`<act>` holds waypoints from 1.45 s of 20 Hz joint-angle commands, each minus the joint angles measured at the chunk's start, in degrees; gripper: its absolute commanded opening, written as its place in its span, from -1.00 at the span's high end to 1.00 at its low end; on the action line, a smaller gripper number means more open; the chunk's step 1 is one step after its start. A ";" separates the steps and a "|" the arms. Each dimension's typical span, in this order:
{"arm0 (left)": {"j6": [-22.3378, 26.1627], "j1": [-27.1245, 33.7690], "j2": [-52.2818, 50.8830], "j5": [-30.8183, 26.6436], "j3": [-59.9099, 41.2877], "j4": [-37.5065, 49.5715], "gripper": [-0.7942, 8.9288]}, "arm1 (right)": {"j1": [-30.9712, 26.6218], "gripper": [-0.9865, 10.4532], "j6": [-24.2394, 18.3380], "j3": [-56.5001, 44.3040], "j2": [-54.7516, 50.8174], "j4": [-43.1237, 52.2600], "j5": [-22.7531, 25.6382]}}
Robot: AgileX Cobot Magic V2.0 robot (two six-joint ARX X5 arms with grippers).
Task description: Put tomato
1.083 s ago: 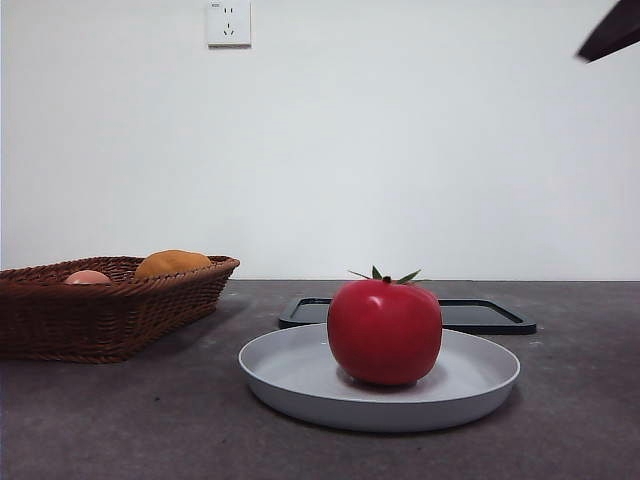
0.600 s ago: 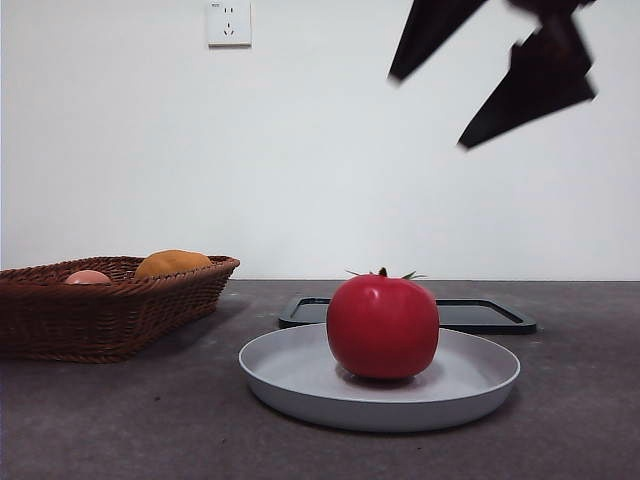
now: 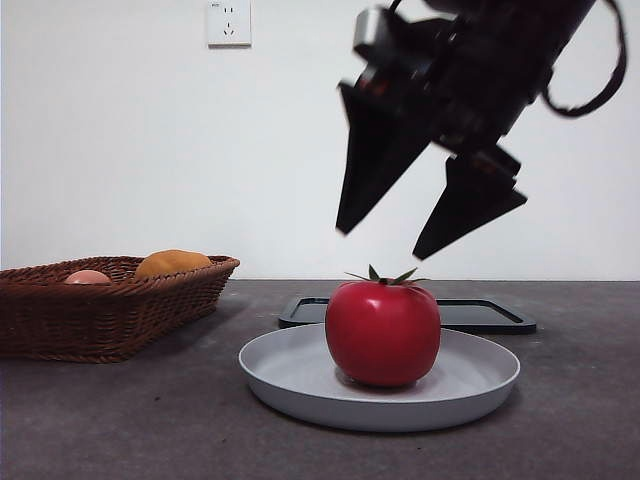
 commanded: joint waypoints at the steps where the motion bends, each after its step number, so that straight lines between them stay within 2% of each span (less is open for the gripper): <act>1: 0.70 -0.22 0.44 0.11 1.22 0.28 -0.38 | 1.29 -0.04 0.24 0.92 2.56 1.60 1.84; 6: 0.68 -0.22 0.44 0.11 1.22 0.28 -0.38 | 2.14 -0.04 0.24 0.92 4.90 3.43 6.12; 11: 0.70 -0.22 0.44 0.11 1.22 0.33 -0.38 | 2.25 -0.06 0.35 0.92 6.54 4.37 5.95; 13: 0.68 -0.22 0.44 0.11 1.22 0.33 -0.38 | 2.45 -0.14 0.76 0.92 7.50 4.87 5.99; 19: 0.70 -0.22 0.44 0.11 1.22 0.33 -0.38 | 2.80 -0.14 1.11 0.92 10.38 4.90 5.95; 21: 0.70 -0.22 0.44 0.11 1.22 0.35 -0.38 | 2.86 -0.08 1.11 0.92 10.43 4.50 5.97; 24: 0.70 -0.22 0.44 0.11 1.22 0.37 -0.38 | 3.21 0.20 1.11 0.92 10.40 4.22 5.97; 29: 0.70 -0.22 0.44 0.11 1.22 0.39 -0.38 | 3.19 0.28 1.11 1.31 9.97 3.61 5.49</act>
